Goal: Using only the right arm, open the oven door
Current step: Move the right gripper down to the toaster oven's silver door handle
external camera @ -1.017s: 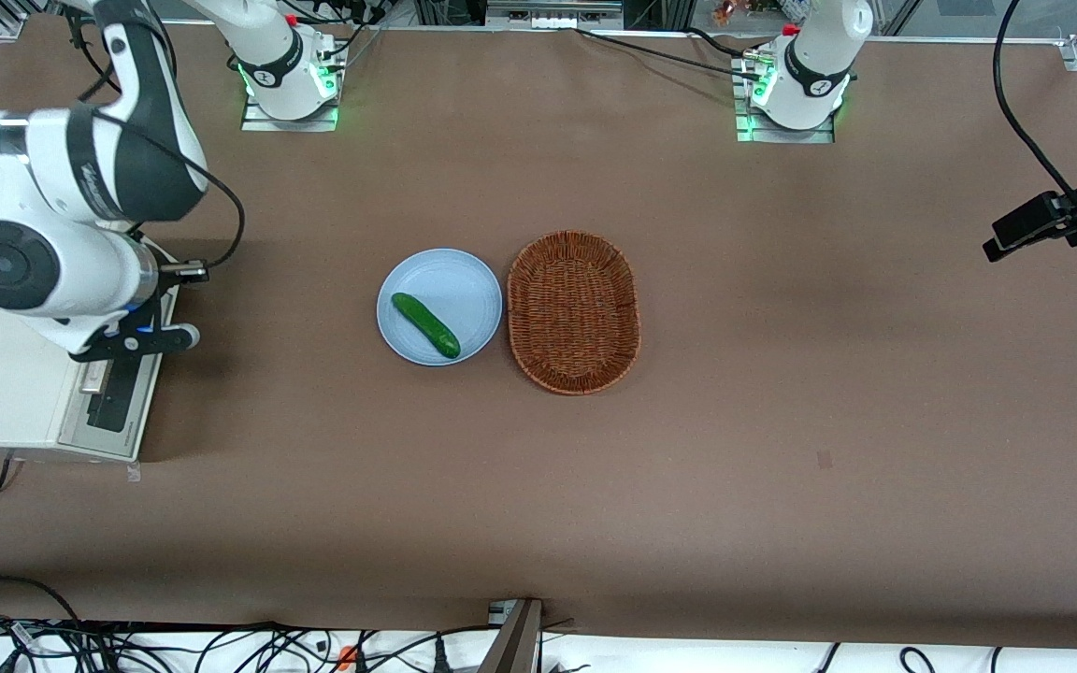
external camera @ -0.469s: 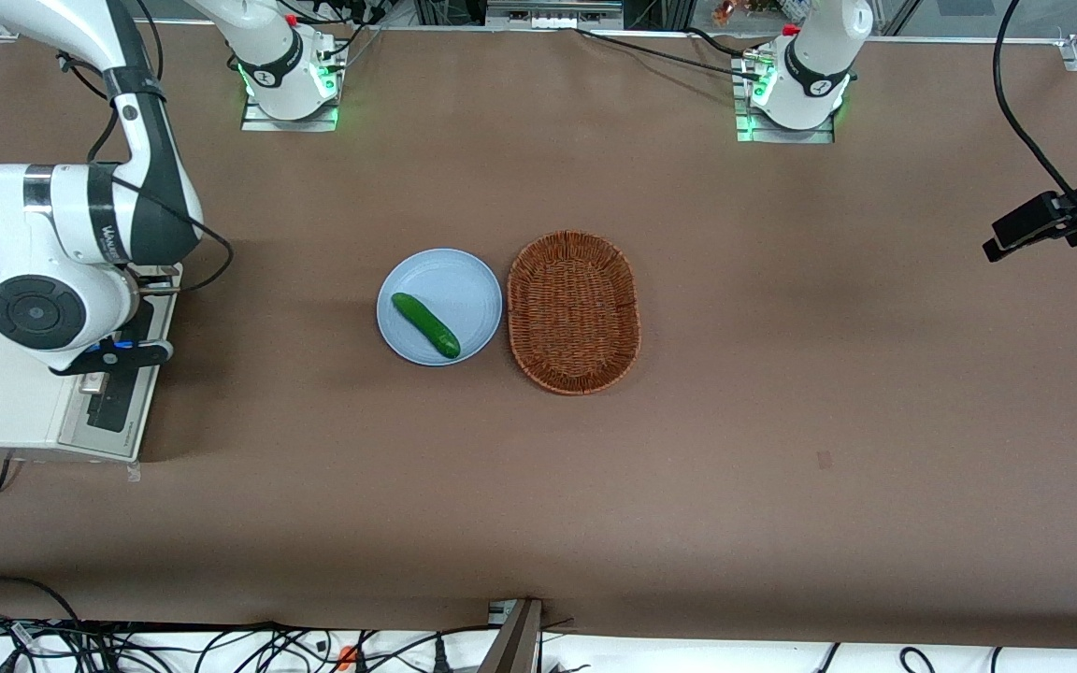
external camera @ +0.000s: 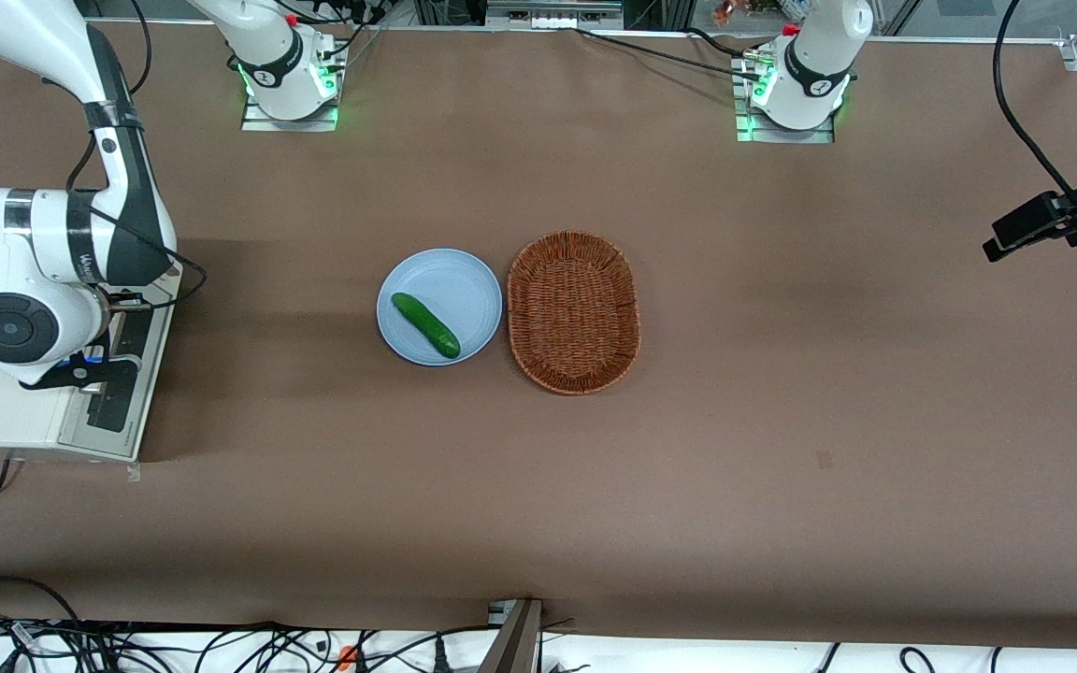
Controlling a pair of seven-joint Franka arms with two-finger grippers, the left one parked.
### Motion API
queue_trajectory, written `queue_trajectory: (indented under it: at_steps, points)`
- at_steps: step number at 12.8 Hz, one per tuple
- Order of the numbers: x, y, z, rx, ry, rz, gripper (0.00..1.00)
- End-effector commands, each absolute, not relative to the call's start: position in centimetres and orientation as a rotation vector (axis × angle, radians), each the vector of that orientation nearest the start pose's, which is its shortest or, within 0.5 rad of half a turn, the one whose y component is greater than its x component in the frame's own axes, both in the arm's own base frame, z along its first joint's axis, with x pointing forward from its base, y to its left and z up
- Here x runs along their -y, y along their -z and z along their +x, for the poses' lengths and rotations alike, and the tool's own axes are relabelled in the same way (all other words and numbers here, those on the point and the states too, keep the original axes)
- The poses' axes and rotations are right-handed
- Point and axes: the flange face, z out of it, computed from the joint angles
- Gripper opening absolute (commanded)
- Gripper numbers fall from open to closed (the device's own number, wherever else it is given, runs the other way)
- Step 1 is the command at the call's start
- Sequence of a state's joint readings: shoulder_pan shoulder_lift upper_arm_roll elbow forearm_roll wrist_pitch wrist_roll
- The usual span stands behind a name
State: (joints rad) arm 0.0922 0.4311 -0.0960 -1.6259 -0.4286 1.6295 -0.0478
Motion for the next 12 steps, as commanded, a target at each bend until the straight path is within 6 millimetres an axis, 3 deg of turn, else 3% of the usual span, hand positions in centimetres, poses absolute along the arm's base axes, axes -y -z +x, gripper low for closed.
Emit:
queue_trajectory:
  at_steps: [1, 12]
  points:
    - [3.9, -35.8, 63.1, 0.335, -0.763, -3.515, 0.00]
    - [3.3, -33.4, 63.9, 0.374, -0.725, -3.508, 0.00]
